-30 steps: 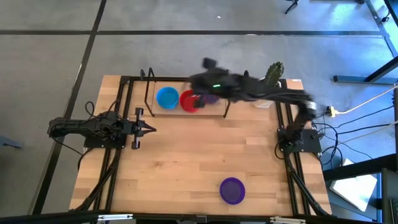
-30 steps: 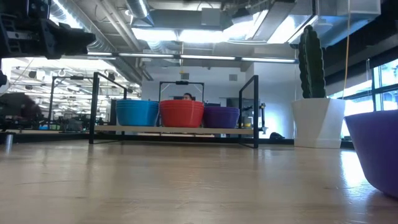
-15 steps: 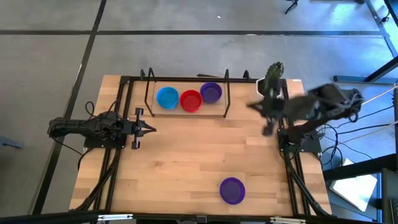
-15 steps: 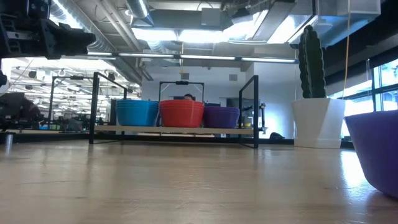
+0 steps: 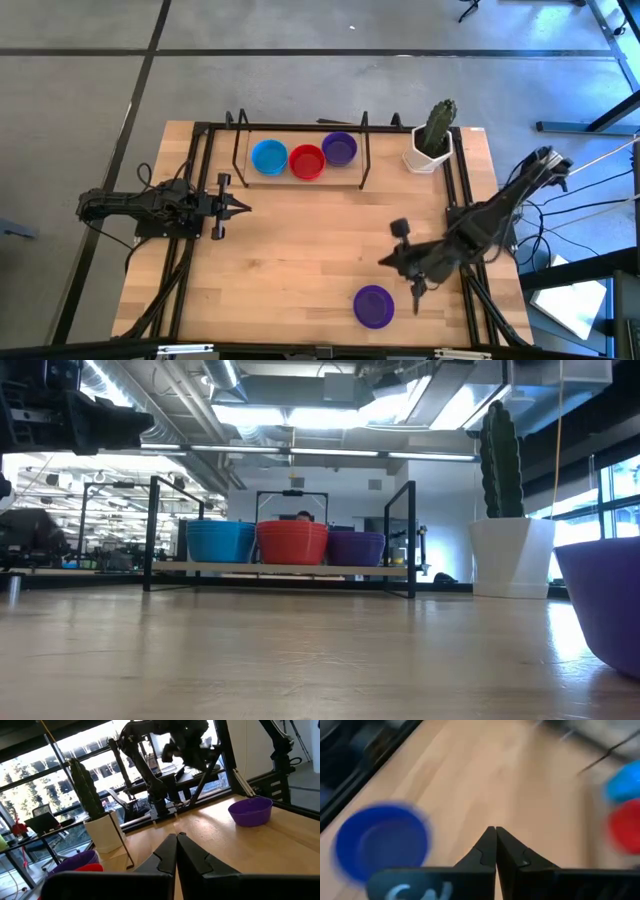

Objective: Pick & Place Mini bowls
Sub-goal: Stack the violet bowl on top of the violet bowls on the shelf

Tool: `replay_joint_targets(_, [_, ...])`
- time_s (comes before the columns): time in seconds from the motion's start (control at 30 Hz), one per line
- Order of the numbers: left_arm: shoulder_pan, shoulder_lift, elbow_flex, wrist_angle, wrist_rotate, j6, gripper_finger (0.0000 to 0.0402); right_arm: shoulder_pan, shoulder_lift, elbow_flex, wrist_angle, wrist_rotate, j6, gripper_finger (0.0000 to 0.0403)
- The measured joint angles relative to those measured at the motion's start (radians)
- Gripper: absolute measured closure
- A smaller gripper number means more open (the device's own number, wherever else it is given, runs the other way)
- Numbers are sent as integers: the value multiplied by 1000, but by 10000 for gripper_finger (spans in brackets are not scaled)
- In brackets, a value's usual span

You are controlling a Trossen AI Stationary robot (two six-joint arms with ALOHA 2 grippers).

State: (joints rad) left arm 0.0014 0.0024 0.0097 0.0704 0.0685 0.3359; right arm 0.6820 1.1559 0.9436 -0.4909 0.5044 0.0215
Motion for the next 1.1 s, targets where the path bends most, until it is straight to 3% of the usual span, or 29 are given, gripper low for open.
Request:
replay_joint_targets(0.1, [0,0,0,0,0,-1,398,0,28,-52,16,-122,76,397])
replay_joint_targets(0.27, [0,0,0,0,0,-1,395,-5,116,-33,0,-200,241,361])
replay_joint_targets(0.6, [0,0,0,0,0,-6,398,-48,422,200,-189,-303,290,183])
replay_joint_targets(0.77, [0,0,0,-1,0,-12,394,-99,542,284,-225,-392,260,122])
replay_joint_targets(0.93, [0,0,0,-10,0,-11,396,-142,609,296,-228,-474,231,103])
replay_joint_targets(1.1, [0,0,0,-16,-1,-11,398,-155,651,295,-240,-482,219,102])
